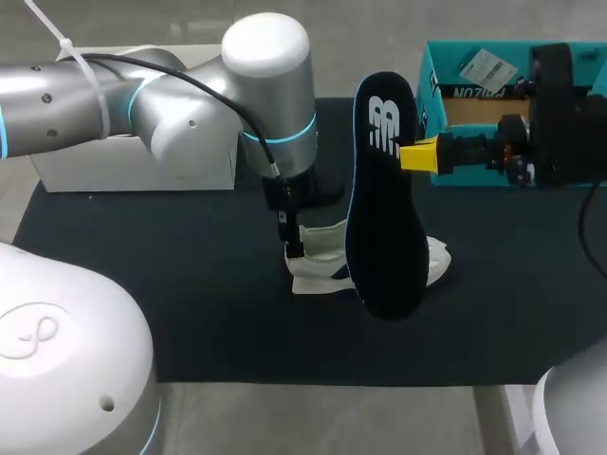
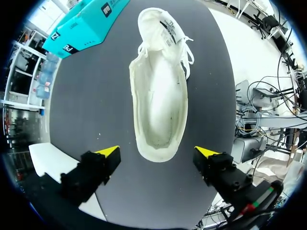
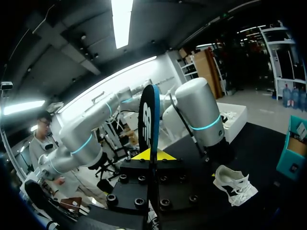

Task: Take the shoe out of the shoebox, open the shoe tongue, remove and reinsert the insole, then place the shoe into the shoebox

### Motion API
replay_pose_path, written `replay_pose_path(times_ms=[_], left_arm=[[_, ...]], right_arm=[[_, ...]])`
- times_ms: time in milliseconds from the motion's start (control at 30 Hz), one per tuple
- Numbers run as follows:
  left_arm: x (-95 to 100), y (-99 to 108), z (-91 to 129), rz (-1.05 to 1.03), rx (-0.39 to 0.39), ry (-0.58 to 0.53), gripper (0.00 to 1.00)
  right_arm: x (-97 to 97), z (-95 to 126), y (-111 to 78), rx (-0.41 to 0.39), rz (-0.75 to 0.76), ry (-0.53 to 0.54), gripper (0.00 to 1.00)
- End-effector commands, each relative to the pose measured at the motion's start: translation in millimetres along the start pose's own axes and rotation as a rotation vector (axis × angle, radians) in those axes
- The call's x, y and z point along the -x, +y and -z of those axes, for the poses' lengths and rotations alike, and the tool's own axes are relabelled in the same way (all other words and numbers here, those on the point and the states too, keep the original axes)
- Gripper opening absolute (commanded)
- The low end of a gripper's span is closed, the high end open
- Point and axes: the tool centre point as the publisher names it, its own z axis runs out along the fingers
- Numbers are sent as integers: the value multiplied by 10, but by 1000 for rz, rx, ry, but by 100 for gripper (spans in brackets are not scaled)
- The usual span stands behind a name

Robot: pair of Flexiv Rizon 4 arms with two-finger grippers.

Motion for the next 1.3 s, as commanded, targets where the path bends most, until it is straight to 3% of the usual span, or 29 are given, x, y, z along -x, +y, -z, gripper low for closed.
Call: replay_pose_path(times_ms=[33, 233, 633, 800, 900, 1067, 1133, 1200, 1233, 1267, 1300], left_arm=[[12, -19, 194, -10, -44, -18, 100], [82, -276, 248, -33, -57, -49, 100], [312, -861, -298, -14, -115, 37, 100], [340, -957, -419, -57, -100, 38, 100], [348, -982, -491, -75, -106, 17, 90], [375, -988, -557, -65, -118, 27, 85], [373, -996, -588, -61, -112, 35, 54], [360, -1003, -611, -61, -102, 37, 38], [353, -1002, -613, -62, -102, 39, 11], [344, -999, -612, -63, -102, 40, 0], [334, -993, -604, -64, -102, 40, 0]], right_arm=[[20, -38, 18, -2, -1, 2, 0], [20, -38, 18, -2, -1, 2, 0], [20, -38, 18, -2, -1, 2, 0], [20, -38, 18, -2, -1, 2, 0], [20, -38, 18, -2, -1, 2, 0], [20, -38, 18, -2, -1, 2, 0], [20, -38, 18, -2, -1, 2, 0], [20, -38, 18, -2, -1, 2, 0], [20, -38, 18, -2, -1, 2, 0], [20, -38, 18, -2, -1, 2, 0], [20, -38, 18, -2, -1, 2, 0]])
